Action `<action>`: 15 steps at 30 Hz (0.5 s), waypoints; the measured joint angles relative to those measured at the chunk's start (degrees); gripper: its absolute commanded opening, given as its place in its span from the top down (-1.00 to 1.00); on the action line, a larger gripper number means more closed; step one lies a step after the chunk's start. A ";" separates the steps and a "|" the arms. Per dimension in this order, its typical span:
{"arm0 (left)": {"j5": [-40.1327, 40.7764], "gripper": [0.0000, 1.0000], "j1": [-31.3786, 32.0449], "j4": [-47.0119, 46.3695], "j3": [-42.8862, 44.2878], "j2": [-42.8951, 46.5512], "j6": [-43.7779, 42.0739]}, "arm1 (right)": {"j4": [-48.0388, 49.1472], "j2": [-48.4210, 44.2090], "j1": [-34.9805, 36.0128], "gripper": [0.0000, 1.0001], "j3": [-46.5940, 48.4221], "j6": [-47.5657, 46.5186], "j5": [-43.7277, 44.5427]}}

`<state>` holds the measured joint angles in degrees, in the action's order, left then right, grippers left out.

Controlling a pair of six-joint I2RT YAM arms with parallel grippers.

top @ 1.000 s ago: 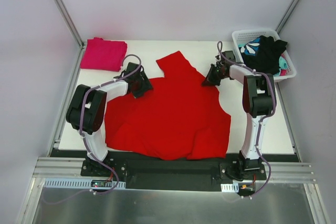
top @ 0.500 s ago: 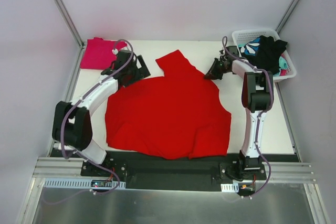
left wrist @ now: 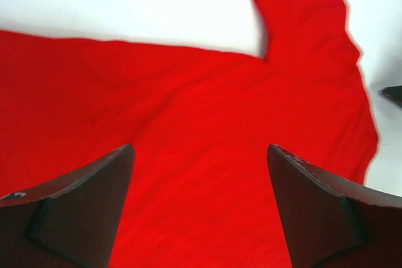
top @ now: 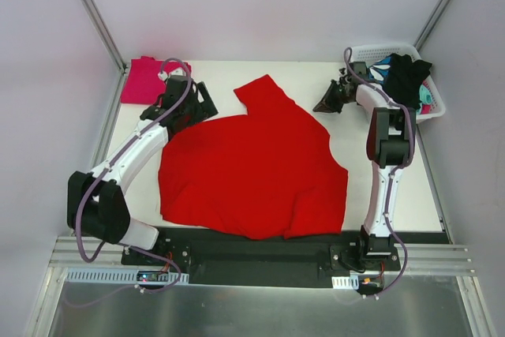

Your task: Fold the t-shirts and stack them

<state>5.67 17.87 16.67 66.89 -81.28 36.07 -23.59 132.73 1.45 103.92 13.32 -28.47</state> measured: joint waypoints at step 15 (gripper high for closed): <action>9.88 0.21 0.20 0.70 -3.78 -9.38 0.35 | -13.11 -8.79 15.13 0.98 7.37 -13.38 10.38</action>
<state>15.55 18.06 17.37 63.11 -90.65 36.42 -36.71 123.94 16.58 111.28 -0.05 -18.09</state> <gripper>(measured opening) 0.725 0.012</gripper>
